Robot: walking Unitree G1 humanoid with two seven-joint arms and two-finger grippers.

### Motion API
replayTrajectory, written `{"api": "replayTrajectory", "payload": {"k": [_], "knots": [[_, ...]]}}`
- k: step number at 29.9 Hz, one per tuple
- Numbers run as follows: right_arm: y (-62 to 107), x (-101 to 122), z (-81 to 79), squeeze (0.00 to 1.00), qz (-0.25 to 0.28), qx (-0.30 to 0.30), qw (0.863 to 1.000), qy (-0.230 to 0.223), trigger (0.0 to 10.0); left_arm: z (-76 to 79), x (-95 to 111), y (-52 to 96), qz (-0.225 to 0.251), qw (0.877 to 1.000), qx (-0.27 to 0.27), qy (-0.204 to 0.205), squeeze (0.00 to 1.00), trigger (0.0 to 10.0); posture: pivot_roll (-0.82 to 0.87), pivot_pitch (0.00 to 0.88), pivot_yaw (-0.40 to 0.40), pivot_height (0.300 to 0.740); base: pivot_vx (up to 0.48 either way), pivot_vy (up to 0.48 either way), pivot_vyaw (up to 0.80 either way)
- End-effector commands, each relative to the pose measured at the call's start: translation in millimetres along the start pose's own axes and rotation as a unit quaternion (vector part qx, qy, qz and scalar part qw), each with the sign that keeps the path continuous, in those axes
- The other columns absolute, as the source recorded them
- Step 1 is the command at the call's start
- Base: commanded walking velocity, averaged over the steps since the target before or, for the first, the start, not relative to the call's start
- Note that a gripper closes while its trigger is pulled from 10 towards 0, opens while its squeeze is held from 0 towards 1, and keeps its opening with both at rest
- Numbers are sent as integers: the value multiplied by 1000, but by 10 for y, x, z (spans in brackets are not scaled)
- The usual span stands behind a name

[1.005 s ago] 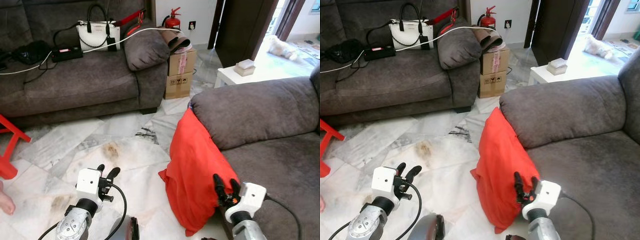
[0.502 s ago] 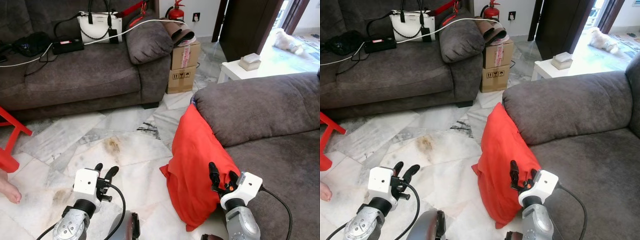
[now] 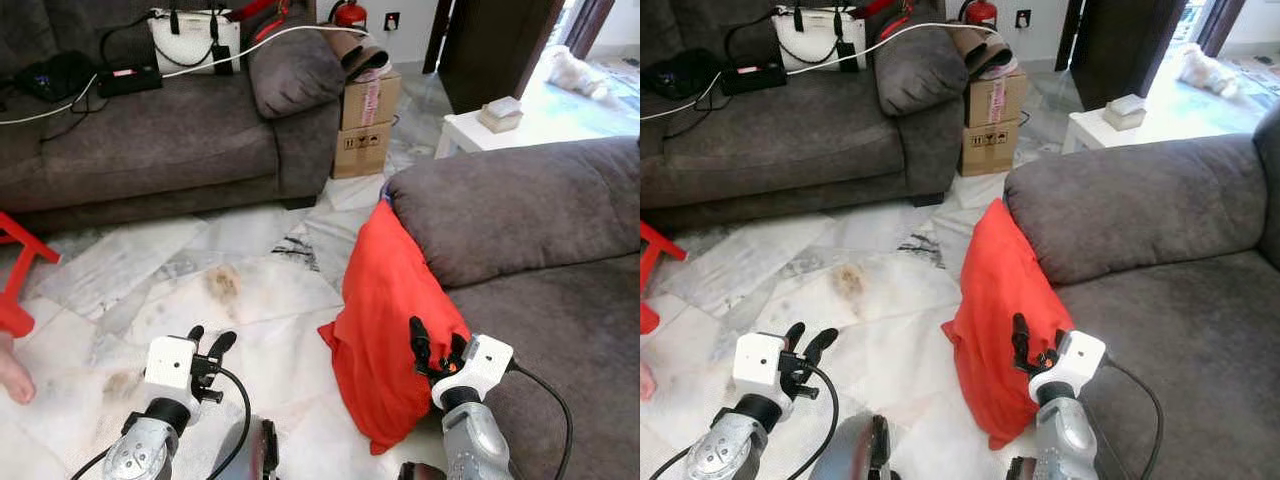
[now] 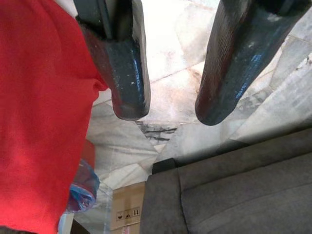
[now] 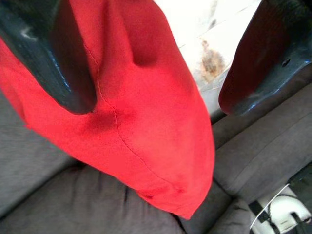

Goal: Move the pillow to the sofa from floor

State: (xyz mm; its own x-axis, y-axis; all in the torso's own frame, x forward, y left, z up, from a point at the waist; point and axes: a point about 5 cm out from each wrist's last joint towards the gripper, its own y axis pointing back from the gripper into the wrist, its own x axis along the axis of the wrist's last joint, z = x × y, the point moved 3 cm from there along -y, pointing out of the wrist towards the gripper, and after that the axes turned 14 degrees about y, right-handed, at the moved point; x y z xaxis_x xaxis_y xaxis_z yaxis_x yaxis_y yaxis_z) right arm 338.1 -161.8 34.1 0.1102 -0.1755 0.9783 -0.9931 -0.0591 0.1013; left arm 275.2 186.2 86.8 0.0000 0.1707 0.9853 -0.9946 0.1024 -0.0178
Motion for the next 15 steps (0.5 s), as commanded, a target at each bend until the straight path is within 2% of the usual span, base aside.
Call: {"api": "replayTrajectory", "payload": {"k": [1, 7, 8, 9, 11, 15], "knots": [[10, -66, -47, 0, -13, 12, 1000, 7, 10000, -36, -21, 56, -9, 1000, 8, 2, 0, 10000, 204, 203, 14, 603, 0, 0, 0], [-17, -41, -43, 0, -8, 5, 1000, 17, 10000, -26, -11, 93, -9, 1000, 10, 0, 0, 10000, 210, 214, 9, 603, 0, 0, 0], [-19, -54, -56, 0, -12, 3, 999, 41, 10000, -16, -6, 105, -9, 1000, 10, -2, 0, 10000, 214, 217, 8, 603, 0, 0, 0], [-19, -54, -56, 0, -12, 3, 999, 41, 10000, -16, -6, 105, -9, 1000, 10, -2, 0, 10000, 214, 217, 8, 603, 0, 0, 0], [-20, -74, -94, 0, -17, 5, 997, 72, 10000, 2, 4, 119, -9, 1000, 9, -4, 0, 10000, 221, 224, 8, 603, 0, 0, 0], [-18, -115, -131, 0, -27, -7, 995, 97, 10000, 36, 39, 143, -7, 1000, 5, -9, 0, 10000, 241, 238, 2, 603, 0, 0, 0]]}}
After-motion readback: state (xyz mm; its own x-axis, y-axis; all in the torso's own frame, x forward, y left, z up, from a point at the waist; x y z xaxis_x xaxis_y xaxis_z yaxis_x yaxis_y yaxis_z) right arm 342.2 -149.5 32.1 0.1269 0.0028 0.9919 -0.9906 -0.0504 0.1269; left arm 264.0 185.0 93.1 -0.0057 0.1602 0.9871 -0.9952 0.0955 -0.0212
